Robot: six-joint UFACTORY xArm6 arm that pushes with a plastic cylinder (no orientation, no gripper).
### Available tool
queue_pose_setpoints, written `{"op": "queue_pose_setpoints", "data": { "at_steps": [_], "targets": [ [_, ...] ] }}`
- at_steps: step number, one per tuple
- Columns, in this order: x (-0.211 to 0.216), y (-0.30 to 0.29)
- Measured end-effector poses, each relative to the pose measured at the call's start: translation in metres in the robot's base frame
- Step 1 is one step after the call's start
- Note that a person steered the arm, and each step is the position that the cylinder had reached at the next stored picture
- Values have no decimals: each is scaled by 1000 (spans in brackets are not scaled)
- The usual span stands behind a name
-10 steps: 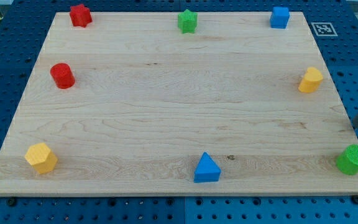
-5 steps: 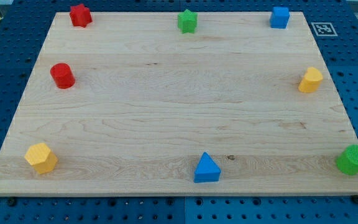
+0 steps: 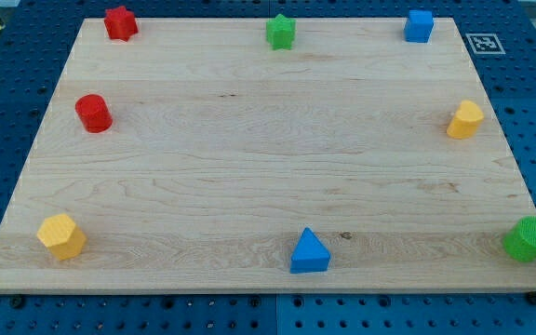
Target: Slide the green circle to the bottom right of the green star
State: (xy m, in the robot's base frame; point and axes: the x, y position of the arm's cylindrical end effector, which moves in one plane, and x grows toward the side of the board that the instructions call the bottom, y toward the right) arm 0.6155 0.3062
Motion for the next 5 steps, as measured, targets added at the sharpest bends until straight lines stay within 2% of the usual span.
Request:
{"op": "queue_pose_setpoints", "data": {
  "at_steps": [2,3,5],
  "targets": [
    [-39,-31],
    [-47,-69],
    [-53,-106]
  ]
}}
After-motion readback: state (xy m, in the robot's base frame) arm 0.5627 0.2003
